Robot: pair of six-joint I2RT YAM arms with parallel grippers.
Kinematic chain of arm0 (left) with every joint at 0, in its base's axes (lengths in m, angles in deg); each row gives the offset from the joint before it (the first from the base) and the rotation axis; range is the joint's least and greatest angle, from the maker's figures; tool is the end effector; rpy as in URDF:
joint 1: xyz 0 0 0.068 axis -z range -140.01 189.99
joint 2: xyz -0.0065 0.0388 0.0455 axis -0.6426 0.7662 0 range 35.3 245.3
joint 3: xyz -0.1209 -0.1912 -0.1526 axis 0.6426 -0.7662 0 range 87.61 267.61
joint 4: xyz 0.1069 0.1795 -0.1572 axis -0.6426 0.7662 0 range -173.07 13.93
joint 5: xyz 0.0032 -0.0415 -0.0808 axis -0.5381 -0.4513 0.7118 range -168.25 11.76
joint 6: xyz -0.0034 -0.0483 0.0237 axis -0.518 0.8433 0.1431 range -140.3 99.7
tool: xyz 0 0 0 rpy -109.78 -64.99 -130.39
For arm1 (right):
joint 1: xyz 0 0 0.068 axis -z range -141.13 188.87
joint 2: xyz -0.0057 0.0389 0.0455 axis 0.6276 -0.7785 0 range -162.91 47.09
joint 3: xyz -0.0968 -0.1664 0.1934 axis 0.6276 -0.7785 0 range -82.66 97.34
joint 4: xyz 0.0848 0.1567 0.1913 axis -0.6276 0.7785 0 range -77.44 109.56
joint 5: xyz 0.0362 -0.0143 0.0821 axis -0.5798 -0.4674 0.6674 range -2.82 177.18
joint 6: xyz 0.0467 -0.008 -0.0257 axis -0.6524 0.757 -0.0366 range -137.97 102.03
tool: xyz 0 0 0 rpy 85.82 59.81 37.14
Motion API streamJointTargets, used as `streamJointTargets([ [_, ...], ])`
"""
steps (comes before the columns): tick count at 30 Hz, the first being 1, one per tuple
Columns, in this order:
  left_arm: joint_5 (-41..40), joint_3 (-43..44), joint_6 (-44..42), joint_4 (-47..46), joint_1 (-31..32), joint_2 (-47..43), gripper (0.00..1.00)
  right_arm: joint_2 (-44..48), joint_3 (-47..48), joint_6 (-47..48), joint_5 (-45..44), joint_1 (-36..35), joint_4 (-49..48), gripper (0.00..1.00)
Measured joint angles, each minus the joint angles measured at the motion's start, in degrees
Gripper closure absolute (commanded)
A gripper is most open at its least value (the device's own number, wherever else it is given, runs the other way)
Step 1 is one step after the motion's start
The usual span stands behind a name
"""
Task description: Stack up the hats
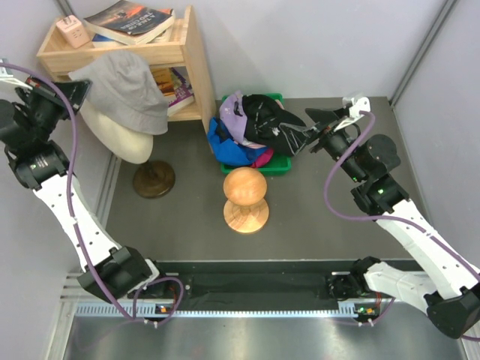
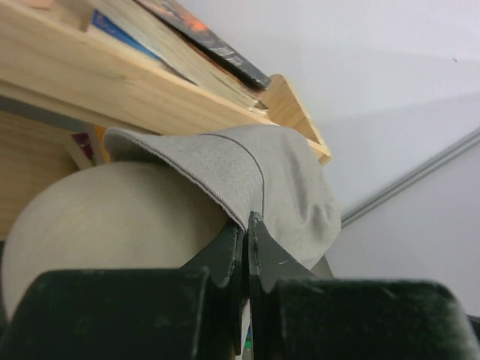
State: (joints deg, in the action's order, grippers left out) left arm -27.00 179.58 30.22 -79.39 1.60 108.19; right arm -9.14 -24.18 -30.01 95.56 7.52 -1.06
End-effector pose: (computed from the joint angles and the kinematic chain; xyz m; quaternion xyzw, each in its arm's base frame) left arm 0.2108 0.1317 0.5282 -0.1372 0.6310 -0.3364 0.6855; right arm 0.1857 0.1192 0.4324 -0.1583 0.5828 0.3351 0.7232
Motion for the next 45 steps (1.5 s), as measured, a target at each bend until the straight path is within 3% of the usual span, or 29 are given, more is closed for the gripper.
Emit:
streamJointTargets([
  [11,-9.7,-6.88,-6.08,6.86,-1.95,-3.58,1.0,1.75,0.0,0.44,-1.22,0.0,0.2,0.05],
  [22,-17.4,-16.72,-9.2,8.11,-2.54,-14.27,1.0,1.79,0.0,0.57,-1.99,0.0,0.79,0.05],
  [45,-21.14,-35.69,-10.03,2.56,-3.1,-22.21,1.0,1.86,0.0,1.09,-3.37,0.0,1.29,0.05],
])
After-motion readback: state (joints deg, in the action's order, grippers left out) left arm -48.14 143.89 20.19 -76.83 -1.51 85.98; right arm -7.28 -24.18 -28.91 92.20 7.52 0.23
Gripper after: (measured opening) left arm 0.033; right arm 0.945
